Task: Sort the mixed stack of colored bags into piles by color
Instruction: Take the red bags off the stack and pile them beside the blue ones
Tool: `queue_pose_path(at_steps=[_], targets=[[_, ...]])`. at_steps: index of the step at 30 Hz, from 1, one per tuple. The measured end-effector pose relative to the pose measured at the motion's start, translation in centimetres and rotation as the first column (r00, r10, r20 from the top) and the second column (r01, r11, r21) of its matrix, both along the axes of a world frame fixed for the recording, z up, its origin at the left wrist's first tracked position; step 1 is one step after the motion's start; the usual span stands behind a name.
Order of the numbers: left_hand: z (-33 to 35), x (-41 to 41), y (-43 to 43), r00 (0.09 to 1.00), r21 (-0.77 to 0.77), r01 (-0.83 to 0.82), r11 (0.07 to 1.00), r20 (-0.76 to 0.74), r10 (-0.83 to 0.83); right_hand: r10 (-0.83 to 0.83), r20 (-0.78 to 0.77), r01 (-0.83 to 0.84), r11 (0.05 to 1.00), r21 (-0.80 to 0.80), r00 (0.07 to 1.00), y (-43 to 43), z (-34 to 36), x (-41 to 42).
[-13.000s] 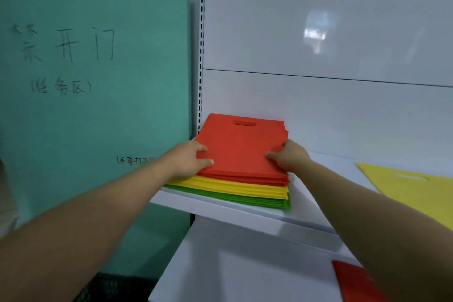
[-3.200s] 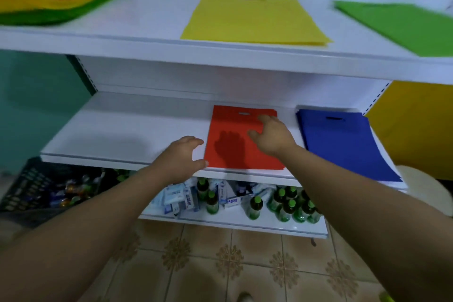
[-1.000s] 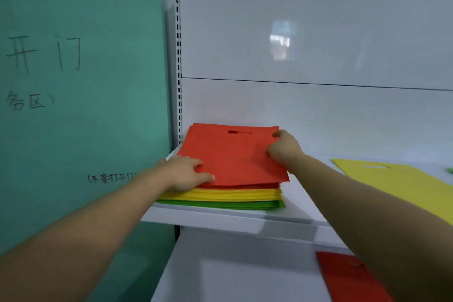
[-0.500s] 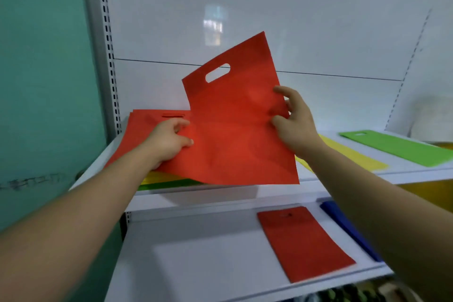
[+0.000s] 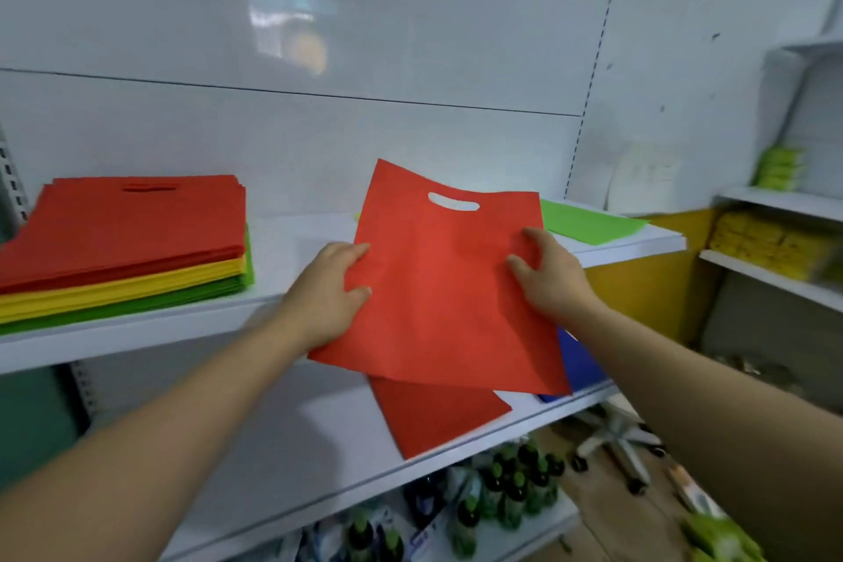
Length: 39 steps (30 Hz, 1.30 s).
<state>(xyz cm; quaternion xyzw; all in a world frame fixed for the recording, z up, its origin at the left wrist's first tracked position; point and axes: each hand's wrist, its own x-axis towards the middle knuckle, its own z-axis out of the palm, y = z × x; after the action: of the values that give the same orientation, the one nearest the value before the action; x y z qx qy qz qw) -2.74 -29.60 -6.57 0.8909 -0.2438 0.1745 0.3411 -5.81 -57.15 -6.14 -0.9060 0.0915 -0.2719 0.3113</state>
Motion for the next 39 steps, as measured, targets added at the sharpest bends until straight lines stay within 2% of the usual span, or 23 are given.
queue_pose_path(at_steps=[9, 17, 26, 31, 39], targets=[[-11.5, -6.3, -13.6, 0.949, -0.012, 0.027, 1.0, -0.313, -0.03, -0.029, -0.203, 0.031, 1.0, 0.005, 0.979, -12.9, -9.9, -7.5], [-17.3, -9.0, -17.1, 0.88, 0.036, -0.003, 0.999, -0.475, 0.02, -0.004, -0.368, 0.002, 1.0, -0.005, 0.93, -16.7, -15.8, -8.7], [-20.9, -5.3, -13.4, 0.825, 0.048, -0.153, 0.987, -0.543, 0.154, 0.096, -0.428, -0.109, 0.994, -0.007, 0.899, -12.7, -18.7, -1.4], [-23.0, -1.1, -11.3, 0.784, 0.067, -0.178, 0.982, -0.594, 0.182, 0.183, -0.472, -0.206, 0.979, 0.003, 0.863, -11.0, -20.6, 4.7], [-26.0, 4.9, -11.0, 0.728, 0.116, -0.188, 0.975, -0.65, 0.218, 0.212, -0.53, -0.261, 0.965, -0.018, 0.821, -10.5, -23.8, 12.6]])
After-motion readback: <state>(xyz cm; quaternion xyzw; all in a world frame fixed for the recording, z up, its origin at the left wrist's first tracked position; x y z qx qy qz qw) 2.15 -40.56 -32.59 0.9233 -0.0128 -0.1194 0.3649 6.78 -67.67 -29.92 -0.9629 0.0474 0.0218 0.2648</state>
